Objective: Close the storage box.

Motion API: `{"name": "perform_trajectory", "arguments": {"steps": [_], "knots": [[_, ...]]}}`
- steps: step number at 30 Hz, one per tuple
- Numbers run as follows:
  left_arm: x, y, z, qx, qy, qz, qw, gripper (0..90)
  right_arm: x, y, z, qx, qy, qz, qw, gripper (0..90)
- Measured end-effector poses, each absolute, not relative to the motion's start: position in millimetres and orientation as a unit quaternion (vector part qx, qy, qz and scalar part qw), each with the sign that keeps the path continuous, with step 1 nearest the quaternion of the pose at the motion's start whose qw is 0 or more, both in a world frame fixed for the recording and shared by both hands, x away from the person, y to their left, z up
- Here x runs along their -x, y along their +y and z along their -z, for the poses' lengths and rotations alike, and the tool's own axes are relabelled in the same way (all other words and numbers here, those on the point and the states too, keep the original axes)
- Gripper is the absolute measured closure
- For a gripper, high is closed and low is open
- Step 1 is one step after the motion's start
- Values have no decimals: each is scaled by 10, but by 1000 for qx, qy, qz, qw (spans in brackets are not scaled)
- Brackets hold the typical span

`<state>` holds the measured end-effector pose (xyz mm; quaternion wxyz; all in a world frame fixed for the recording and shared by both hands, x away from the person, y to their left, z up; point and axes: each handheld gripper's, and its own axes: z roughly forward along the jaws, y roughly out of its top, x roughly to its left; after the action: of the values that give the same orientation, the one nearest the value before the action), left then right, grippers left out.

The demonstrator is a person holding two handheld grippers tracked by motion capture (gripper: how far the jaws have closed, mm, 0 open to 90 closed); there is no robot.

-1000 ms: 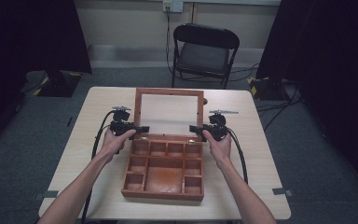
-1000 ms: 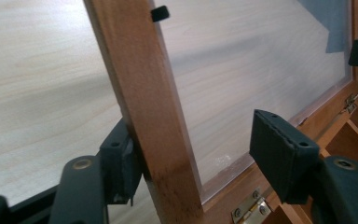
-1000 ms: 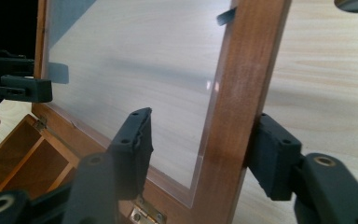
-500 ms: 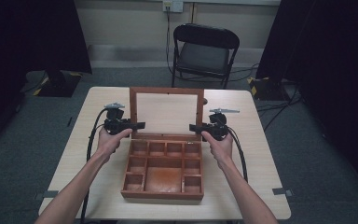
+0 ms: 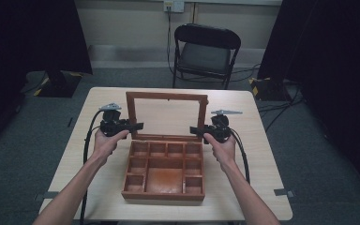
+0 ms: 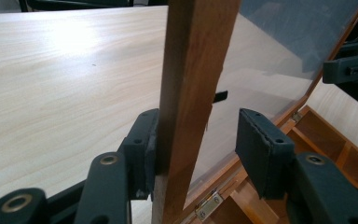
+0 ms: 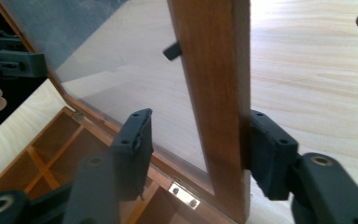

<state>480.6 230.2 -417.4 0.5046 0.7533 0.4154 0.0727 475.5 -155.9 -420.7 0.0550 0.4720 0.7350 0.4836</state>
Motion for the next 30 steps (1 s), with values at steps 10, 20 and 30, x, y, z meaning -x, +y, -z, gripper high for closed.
{"name": "perform_trajectory", "arguments": {"steps": [10,20,30], "knots": [[-4781,2327,4146,-748,411,-74,515,512,-4739,-1537,4127,-468,721,-509,59,313],[-4743,2339,4126,-754,402,-70,515,514,-4721,-1618,3896,-468,706,-528,68,341],[-4715,2350,4112,-755,401,-62,514,505,-4714,-1560,3872,-459,712,-529,53,383]]}}
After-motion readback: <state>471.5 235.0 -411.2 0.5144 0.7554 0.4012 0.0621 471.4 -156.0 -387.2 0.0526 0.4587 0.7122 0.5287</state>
